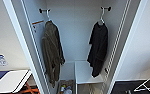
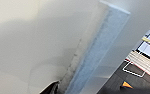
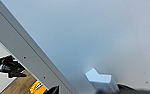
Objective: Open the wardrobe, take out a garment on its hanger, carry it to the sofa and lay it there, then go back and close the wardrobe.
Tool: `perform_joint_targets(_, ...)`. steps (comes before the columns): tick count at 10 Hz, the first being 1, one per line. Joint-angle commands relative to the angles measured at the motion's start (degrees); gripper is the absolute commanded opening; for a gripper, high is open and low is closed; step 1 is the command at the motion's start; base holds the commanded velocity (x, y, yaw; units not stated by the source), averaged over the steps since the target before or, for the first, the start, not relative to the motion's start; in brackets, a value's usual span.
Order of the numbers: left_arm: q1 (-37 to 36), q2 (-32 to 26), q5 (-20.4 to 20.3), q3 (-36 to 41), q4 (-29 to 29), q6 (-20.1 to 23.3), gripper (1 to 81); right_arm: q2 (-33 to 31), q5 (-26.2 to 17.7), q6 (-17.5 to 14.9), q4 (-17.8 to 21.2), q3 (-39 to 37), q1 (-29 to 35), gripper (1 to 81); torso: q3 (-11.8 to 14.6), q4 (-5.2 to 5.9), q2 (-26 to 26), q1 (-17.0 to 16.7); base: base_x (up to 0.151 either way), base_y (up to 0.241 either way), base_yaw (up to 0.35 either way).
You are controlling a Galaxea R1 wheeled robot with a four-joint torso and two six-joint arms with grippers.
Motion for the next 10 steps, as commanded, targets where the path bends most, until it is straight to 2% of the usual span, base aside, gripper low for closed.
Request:
perform_joint_targets(1, 13.73, -1.47, -8.7, 3.96, 4.24, -3.17, 81.1, -6.38, -1.98, 1.85, -1.86, 10.03, -2.73, 81.1, -0.02, 0.0, 0.0, 0.0, 0.0, 0.0, 0.0)
perform_joint_targets(3, 19.19, 0.1, -17.61, -7.05, 0.66, -3.25, 81.1, -8.56, 1.41, 2.63, -1.25, 3.74, -6.51, 81.1, 0.02, -0.02, 0.0, 0.02, 0.0, 0.0, 0.0)
perform_joint_targets(4, 21.38, 1.25, -21.53, -12.39, -1.2, -3.7, 81.1, -8.93, 3.03, 3.96, 1.3, 0.36, -8.01, 81.1, 0.04, -0.02, -0.02, 0.0, 0.0, 0.0, 0.0)
perform_joint_targets(5, 23.59, 2.75, -24.61, -17.75, -3.49, -3.7, 81.1, -9.01, 3.39, 4.57, 4.73, -4.56, -9.77, 81.1, 0.06, 0.0, -0.07, -0.11, 0.0, 0.0, 0.0)
perform_joint_targets(7, 27.54, 8.17, -31.18, -29.14, -8.49, -3.96, 81.1, -7.53, 3.56, 4.74, 14.03, -17.88, -15.2, 81.1, 0.13, -0.02, -0.2, -0.33, 0.0, 0.0, 0.0)
perform_joint_targets(10, 28.77, 17.69, -30.85, -41.66, -11.49, -8.36, 81.1, 0.48, 2.6, 4.75, 17.65, -31.55, -20.93, 81.1, 0.17, -0.02, -0.26, -0.46, 0.0, 0.0, 0.0)
